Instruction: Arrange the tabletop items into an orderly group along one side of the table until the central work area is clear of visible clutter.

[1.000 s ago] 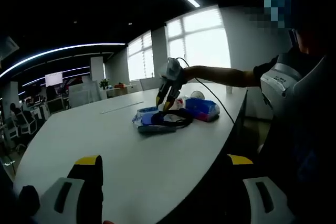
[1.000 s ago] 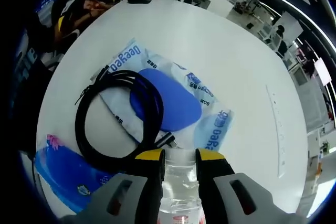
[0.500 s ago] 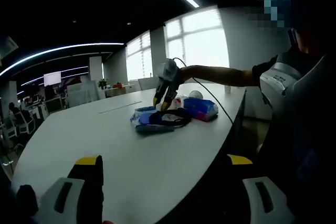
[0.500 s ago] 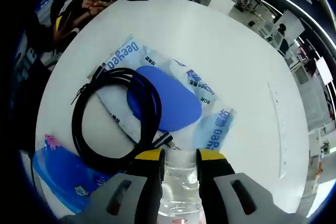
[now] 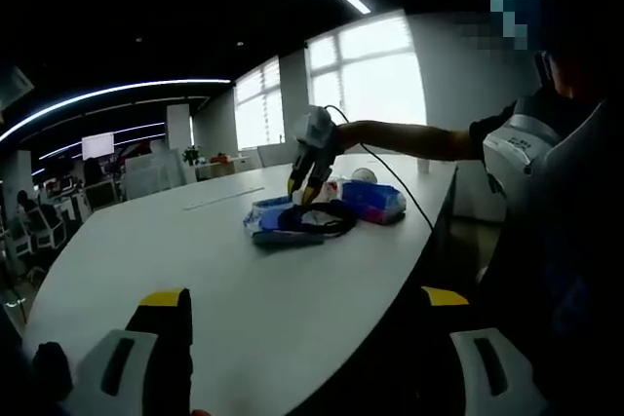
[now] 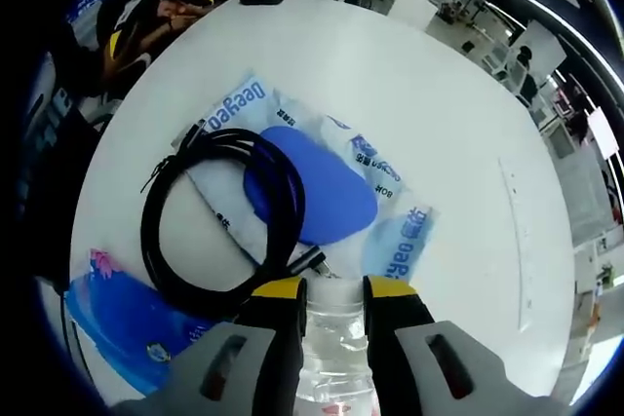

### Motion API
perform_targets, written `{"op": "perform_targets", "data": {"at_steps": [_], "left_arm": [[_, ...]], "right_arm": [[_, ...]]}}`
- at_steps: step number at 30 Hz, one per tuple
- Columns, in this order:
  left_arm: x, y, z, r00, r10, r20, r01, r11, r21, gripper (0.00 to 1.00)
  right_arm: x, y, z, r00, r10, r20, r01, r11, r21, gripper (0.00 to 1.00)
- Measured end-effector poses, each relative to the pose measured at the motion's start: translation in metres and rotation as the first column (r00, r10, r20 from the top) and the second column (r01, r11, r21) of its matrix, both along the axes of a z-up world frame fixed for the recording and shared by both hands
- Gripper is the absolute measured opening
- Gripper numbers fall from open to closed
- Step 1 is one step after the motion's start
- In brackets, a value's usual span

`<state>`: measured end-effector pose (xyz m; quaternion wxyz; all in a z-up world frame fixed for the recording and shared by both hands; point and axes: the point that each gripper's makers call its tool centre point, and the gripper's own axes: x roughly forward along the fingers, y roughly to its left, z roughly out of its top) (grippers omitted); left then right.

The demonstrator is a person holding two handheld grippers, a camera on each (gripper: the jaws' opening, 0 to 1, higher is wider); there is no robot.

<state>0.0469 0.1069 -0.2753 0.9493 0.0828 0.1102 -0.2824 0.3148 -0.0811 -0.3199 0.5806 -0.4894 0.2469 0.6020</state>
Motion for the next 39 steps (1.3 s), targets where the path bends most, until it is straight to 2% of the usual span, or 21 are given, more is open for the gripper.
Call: {"op": "perform_targets", "data": {"at_steps": [12,19,26,39], "left_arm": [[-0.002,-0.005,0.002,1.0,-0.016,0.006,0.016,1.0,0.006,0.94],[-0.003,-0.004,0.003,1.0,-0.015,0.01,0.015,1.0,0.004,0.94],[-0.002,-0.005,0.003,1.0,-0.022,0.014,0.022,1.0,0.002,0.94],[-0.004,-0.003,0.005,1.0,-0.016,0.015,0.016,1.0,0.004,0.94]], "right_arm": [[-0.007,-0.005,0.022,1.0,0.001,-0.026,0.001,0.997,0.076,0.19],[-0.002,-0.01,0.046,0.999,-0.03,-0.031,0.035,0.985,0.171,0.19],[-0.001,-0.016,0.062,0.999,-0.042,-0.032,0.048,0.974,0.223,0.19],[0.001,-0.037,0.092,0.995,-0.08,-0.055,0.094,0.926,0.365,0.19]]}}
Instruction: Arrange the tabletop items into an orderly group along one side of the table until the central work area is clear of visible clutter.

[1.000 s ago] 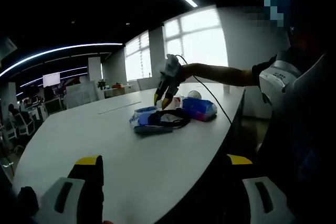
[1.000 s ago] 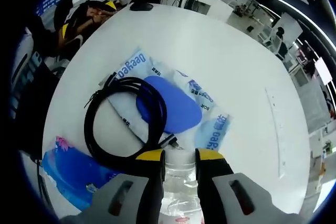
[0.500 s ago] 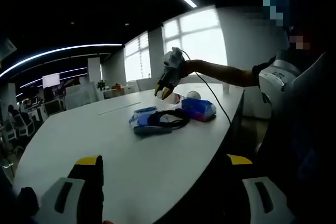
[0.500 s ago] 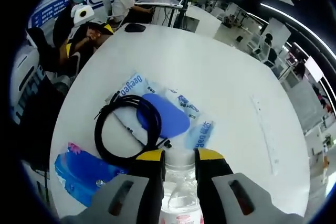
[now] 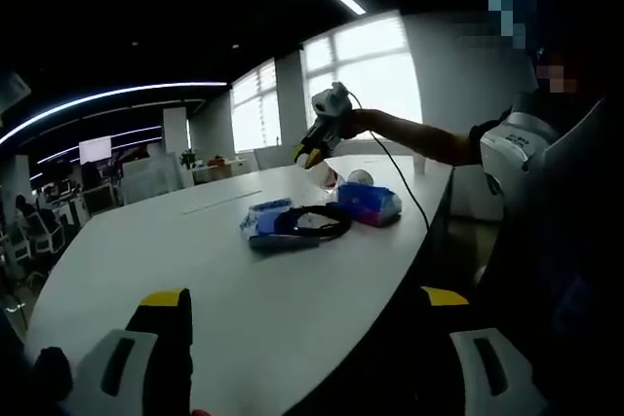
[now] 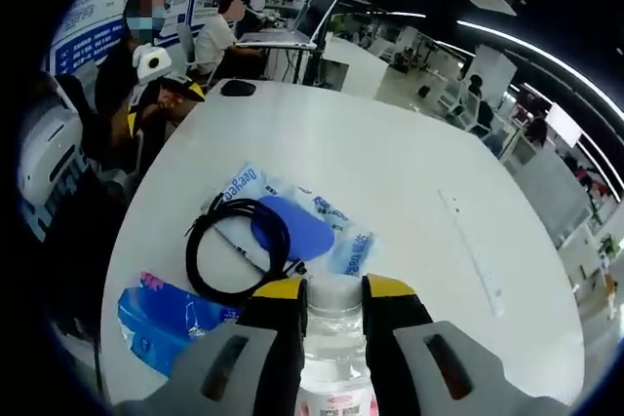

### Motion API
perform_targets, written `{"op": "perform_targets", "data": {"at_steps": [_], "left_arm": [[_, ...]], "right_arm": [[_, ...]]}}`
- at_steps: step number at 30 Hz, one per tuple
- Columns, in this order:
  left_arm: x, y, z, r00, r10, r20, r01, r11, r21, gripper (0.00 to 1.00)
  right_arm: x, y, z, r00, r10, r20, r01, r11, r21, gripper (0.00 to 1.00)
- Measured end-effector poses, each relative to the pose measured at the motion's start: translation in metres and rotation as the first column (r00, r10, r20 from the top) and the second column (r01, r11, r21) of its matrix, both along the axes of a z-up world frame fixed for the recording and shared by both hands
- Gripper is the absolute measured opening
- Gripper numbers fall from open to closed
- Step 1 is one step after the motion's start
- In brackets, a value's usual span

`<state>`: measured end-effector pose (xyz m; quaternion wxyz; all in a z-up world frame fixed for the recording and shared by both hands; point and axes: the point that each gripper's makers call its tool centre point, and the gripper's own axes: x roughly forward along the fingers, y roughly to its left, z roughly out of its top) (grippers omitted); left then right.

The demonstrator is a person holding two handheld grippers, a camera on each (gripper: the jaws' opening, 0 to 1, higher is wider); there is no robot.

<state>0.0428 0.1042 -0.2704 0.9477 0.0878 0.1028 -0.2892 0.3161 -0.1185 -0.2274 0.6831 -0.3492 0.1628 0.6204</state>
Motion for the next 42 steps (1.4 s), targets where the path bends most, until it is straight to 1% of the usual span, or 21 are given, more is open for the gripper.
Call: {"op": "perform_targets", "data": {"at_steps": [2,4,7,14,17,18,19,25,28,30,35,36,38,40,42], "left_arm": [[0.0,-0.001,0.0,1.0,-0.002,0.001,0.002,1.0,0.0,0.94],[0.0,-0.002,-0.001,1.0,-0.005,-0.004,0.005,1.0,0.001,0.94],[0.002,-0.003,-0.002,1.0,-0.007,-0.011,0.007,1.0,0.004,0.94],[0.005,-0.008,-0.001,1.0,-0.021,-0.006,0.021,1.0,0.003,0.94],[0.007,-0.01,-0.001,1.0,-0.024,-0.009,0.024,1.0,0.006,0.94],[0.008,-0.011,0.0,1.0,-0.026,-0.008,0.027,1.0,0.006,0.94],[0.008,-0.011,0.001,1.0,-0.027,-0.007,0.027,1.0,0.007,0.94],[0.008,-0.012,0.003,1.0,-0.031,-0.003,0.031,0.999,0.012,0.94],[0.009,-0.012,0.002,1.0,-0.03,-0.01,0.03,0.999,0.015,0.94],[0.009,-0.012,0.001,0.999,-0.029,-0.014,0.029,0.999,0.017,0.94],[0.012,-0.013,0.002,0.999,-0.034,-0.016,0.034,0.999,0.022,0.94],[0.012,-0.014,0.002,0.999,-0.035,-0.016,0.035,0.999,0.021,0.94],[0.014,-0.016,0.002,0.999,-0.038,-0.019,0.038,0.999,0.022,0.94],[0.015,-0.017,0.001,0.999,-0.039,-0.023,0.039,0.999,0.024,0.94],[0.016,-0.018,0.0,0.999,-0.043,-0.026,0.043,0.999,0.024,0.94]], "right_arm": [[-0.001,-0.004,0.004,1.0,0.005,-0.004,-0.005,1.0,0.025,0.19],[0.003,-0.011,0.012,1.0,-0.014,-0.005,0.014,0.998,0.067,0.19],[0.008,-0.022,0.021,0.999,-0.04,-0.008,0.041,0.994,0.101,0.19],[0.01,-0.042,0.028,0.998,-0.069,-0.01,0.07,0.987,0.143,0.19],[0.012,-0.052,0.033,0.996,-0.09,-0.012,0.091,0.981,0.171,0.19],[0.015,-0.055,0.035,0.994,-0.106,-0.016,0.107,0.976,0.19,0.19],[0.015,-0.057,0.036,0.994,-0.104,-0.023,0.107,0.975,0.196,0.19],[0.018,-0.069,0.042,0.991,-0.129,-0.028,0.132,0.962,0.238,0.19],[0.02,-0.078,0.047,0.989,-0.139,-0.043,0.145,0.949,0.279,0.19],[0.022,-0.087,0.05,0.986,-0.153,-0.06,0.164,0.937,0.31,0.19],[0.023,-0.108,0.056,0.981,-0.175,-0.084,0.194,0.915,0.355,0.19],[0.024,-0.113,0.057,0.978,-0.187,-0.097,0.21,0.906,0.367,0.19],[0.025,-0.119,0.058,0.975,-0.189,-0.12,0.222,0.895,0.387,0.19],[0.026,-0.125,0.058,0.973,-0.199,-0.119,0.23,0.889,0.396,0.19],[0.027,-0.132,0.059,0.97,-0.2,-0.138,0.24,0.877,0.417,0.19]]}}
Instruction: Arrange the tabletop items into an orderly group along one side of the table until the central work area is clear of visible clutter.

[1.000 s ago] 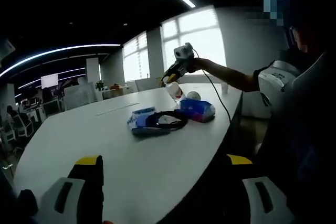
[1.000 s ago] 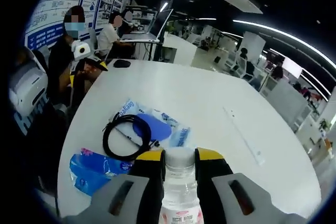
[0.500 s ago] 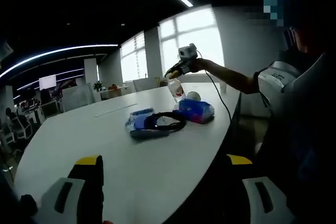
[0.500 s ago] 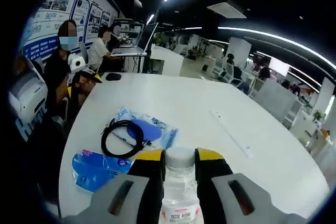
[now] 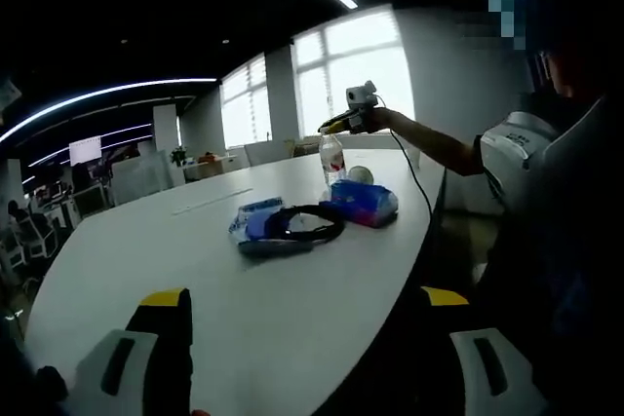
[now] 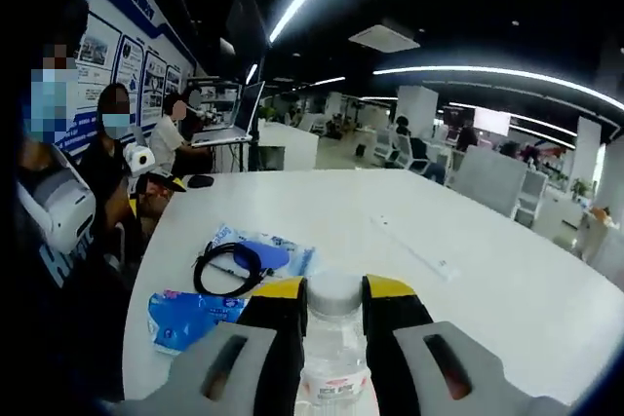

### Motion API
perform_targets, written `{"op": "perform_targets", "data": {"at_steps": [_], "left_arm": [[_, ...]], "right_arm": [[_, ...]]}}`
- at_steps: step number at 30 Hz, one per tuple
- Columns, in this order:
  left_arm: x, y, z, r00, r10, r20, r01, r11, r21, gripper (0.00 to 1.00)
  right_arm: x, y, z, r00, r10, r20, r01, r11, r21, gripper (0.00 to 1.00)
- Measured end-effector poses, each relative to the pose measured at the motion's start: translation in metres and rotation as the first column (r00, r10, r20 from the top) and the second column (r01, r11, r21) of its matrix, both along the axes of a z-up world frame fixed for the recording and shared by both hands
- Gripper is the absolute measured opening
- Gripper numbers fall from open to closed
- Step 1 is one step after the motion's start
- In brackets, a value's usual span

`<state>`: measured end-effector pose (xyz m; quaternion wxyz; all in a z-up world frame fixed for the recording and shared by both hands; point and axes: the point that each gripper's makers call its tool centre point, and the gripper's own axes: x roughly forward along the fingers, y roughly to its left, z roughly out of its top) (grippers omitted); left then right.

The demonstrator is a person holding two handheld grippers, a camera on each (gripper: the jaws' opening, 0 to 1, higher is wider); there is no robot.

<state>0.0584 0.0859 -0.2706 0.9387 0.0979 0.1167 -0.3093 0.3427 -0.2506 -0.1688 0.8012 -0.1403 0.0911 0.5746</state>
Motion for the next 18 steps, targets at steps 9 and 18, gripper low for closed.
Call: {"op": "perform_targets", "data": {"at_steps": [9,18], "left_arm": [[0.005,-0.005,0.001,1.0,-0.012,-0.005,0.012,1.0,0.006,0.94],[0.004,-0.004,-0.001,1.0,-0.01,-0.01,0.01,1.0,0.008,0.94]], "right_arm": [[-0.001,-0.015,0.0,0.999,-0.002,-0.041,0.005,0.998,0.068,0.2],[0.001,-0.024,-0.001,0.998,-0.005,-0.067,0.013,0.992,0.124,0.2]]}}
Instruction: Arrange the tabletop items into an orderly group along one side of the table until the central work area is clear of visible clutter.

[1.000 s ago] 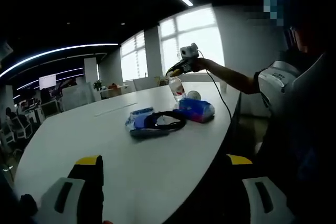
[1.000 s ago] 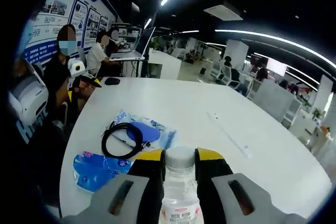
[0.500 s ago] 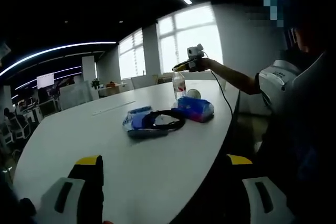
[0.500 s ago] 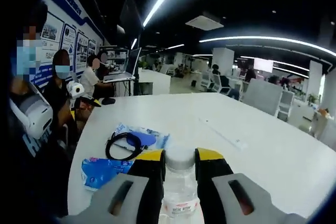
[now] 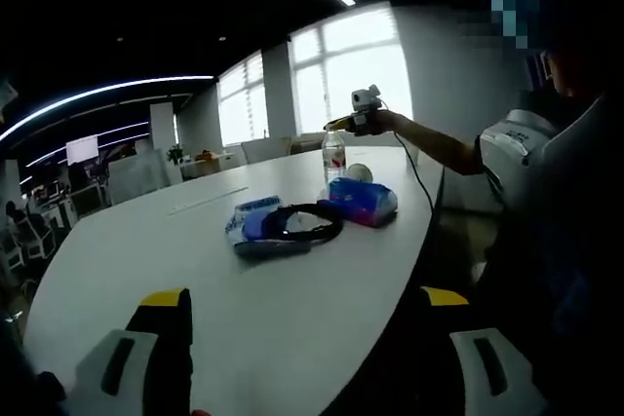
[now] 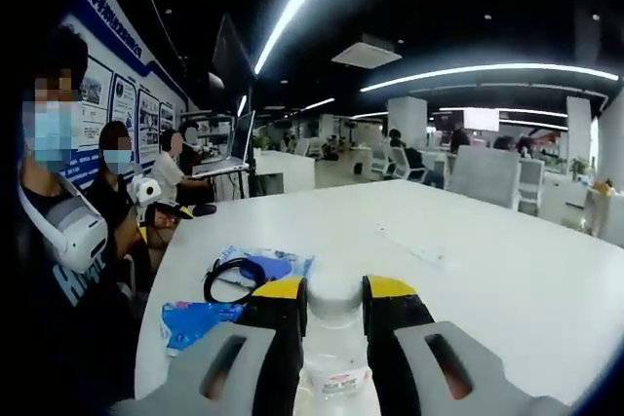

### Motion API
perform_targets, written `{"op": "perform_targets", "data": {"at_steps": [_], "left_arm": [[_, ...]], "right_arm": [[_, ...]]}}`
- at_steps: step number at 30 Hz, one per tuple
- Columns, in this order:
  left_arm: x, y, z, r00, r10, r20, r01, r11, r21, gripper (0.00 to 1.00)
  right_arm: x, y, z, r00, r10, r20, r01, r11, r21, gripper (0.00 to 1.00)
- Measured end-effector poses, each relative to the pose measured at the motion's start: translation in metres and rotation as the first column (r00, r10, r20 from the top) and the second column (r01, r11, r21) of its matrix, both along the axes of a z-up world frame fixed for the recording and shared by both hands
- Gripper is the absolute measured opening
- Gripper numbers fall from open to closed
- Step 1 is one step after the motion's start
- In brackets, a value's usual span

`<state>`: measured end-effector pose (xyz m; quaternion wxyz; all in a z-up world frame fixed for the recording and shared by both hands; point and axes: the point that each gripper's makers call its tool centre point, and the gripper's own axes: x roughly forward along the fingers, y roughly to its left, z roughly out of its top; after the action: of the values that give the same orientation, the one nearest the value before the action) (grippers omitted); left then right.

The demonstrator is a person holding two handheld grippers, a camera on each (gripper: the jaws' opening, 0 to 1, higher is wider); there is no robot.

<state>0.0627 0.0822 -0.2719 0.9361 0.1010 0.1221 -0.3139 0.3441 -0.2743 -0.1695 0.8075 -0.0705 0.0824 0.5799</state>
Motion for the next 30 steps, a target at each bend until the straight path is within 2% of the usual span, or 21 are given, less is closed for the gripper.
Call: {"op": "perform_targets", "data": {"at_steps": [6,10,19,30], "left_arm": [[0.0,0.001,-0.002,1.0,0.001,-0.003,-0.001,1.0,-0.002,0.94],[0.001,0.0,-0.003,1.0,-0.002,-0.005,0.002,1.0,-0.006,0.94],[-0.001,-0.002,-0.005,1.0,-0.007,-0.007,0.007,1.0,-0.009,0.94],[-0.003,0.002,-0.006,1.0,0.01,-0.012,-0.01,1.0,-0.012,0.94]], "right_arm": [[0.001,0.001,-0.002,1.0,-0.008,0.002,0.008,1.0,-0.011,0.22],[0.006,0.002,-0.011,1.0,-0.024,-0.001,0.024,0.999,-0.046,0.34],[0.007,0.016,-0.021,1.0,-0.009,-0.003,0.009,0.999,-0.034,0.32],[0.008,0.025,-0.018,1.0,0.013,-0.002,-0.013,1.0,-0.001,0.28]]}}
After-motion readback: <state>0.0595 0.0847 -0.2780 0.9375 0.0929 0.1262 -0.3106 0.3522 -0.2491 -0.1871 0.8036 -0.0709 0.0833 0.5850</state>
